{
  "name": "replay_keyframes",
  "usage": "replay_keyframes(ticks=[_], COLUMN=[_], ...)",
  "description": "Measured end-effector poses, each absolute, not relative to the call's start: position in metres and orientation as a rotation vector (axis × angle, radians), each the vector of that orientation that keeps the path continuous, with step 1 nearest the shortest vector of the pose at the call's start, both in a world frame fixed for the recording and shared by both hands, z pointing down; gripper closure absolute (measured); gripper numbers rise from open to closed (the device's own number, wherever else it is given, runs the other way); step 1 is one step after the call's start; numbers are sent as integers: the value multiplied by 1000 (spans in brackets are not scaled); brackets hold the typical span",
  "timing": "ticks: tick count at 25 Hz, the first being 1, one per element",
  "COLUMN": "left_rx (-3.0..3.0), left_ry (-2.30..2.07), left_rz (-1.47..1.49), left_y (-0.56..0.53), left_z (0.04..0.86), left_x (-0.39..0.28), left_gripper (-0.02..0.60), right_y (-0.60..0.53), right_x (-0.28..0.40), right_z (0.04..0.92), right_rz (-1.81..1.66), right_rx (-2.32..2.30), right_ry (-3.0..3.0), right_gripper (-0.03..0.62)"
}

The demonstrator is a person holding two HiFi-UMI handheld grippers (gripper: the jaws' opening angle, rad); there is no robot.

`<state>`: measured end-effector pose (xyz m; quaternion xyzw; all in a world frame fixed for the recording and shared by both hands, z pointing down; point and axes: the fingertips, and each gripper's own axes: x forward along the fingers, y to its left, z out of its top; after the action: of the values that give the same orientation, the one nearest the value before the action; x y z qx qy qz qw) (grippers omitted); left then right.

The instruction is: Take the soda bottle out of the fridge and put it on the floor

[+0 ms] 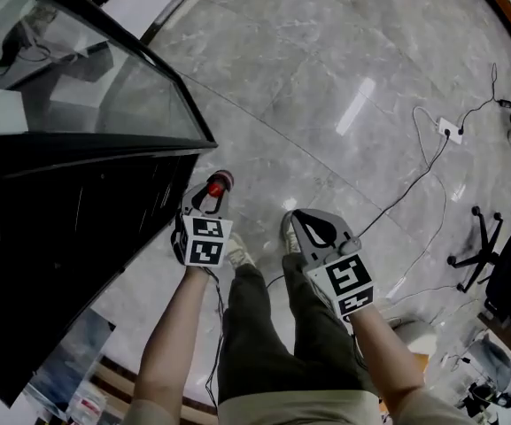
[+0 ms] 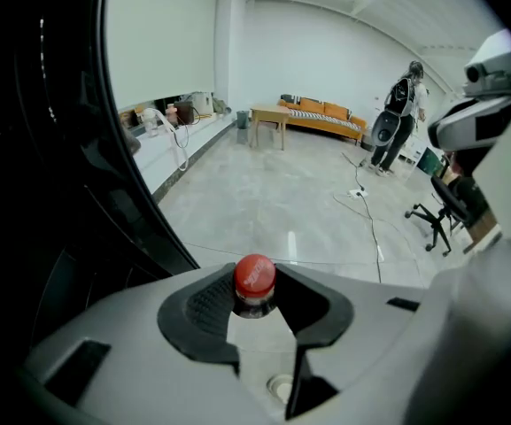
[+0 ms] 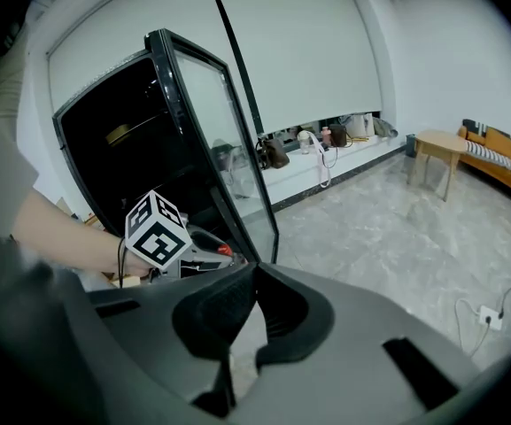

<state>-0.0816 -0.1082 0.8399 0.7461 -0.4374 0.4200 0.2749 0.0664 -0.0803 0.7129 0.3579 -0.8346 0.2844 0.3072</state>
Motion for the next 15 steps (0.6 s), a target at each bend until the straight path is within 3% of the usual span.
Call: replay_keyframes(ticks=[15], left_rx=[1985], left_ry=[-994], left_rz=[1292], left_y=[-77], left_z=[991], left_x=[-41], left_gripper=[453], right_y=[-76], right_x=[88], right_z=[838], right_rz=[789], right_rx=[890], right_ry=[-2170], right_gripper=[599])
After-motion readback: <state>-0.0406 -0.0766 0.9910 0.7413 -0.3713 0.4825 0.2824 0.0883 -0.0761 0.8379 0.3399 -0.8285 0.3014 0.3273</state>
